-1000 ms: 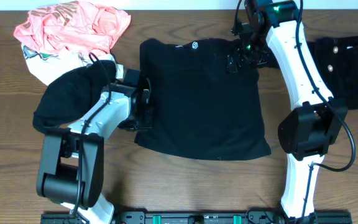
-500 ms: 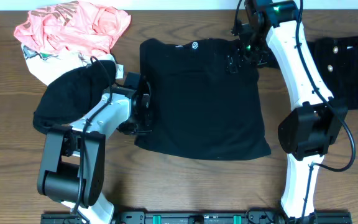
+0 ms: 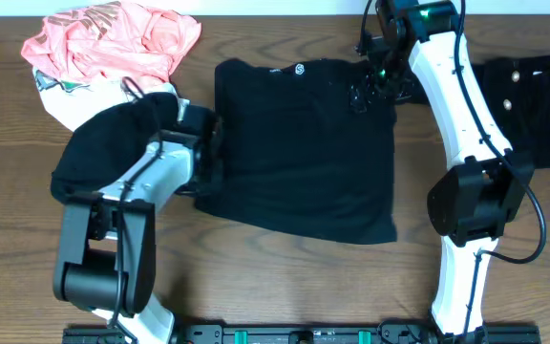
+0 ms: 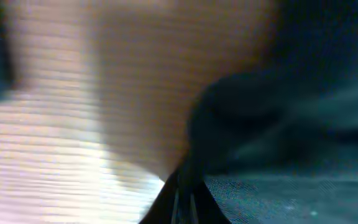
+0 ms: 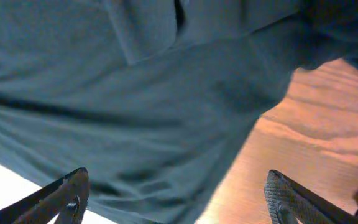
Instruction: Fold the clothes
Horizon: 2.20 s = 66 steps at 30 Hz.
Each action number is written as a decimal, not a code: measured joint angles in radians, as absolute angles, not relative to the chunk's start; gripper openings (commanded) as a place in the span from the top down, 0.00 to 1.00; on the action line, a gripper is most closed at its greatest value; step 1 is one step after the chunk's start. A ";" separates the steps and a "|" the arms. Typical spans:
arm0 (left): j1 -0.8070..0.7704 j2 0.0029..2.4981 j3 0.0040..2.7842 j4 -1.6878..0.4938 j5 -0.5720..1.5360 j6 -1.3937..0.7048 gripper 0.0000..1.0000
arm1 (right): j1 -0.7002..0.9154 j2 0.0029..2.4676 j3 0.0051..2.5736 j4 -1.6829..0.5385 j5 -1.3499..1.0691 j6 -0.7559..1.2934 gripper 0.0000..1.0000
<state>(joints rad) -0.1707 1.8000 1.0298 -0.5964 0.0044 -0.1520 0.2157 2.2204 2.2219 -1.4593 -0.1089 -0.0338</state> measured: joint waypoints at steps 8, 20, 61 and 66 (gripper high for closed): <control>-0.044 1.805 1.166 -0.693 -0.032 -0.152 0.94 | 0.205 2.220 2.222 -1.341 -0.078 -0.033 0.15; -0.038 1.805 1.179 -0.701 -0.007 -0.152 0.94 | 0.082 2.328 2.222 -1.205 -0.059 -0.011 0.17; -0.038 1.806 1.179 -0.645 -0.006 -0.152 0.94 | -0.064 2.528 2.213 -1.285 -0.072 0.059 0.99; -0.038 1.806 1.179 -0.614 -0.005 -0.152 0.94 | -0.083 2.528 2.213 -1.431 -0.038 0.123 0.99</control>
<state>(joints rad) -0.0376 1.8057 1.1790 -0.6140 -0.0051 -0.1520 -0.0830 2.5282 2.2127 -1.4311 -0.0380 0.1234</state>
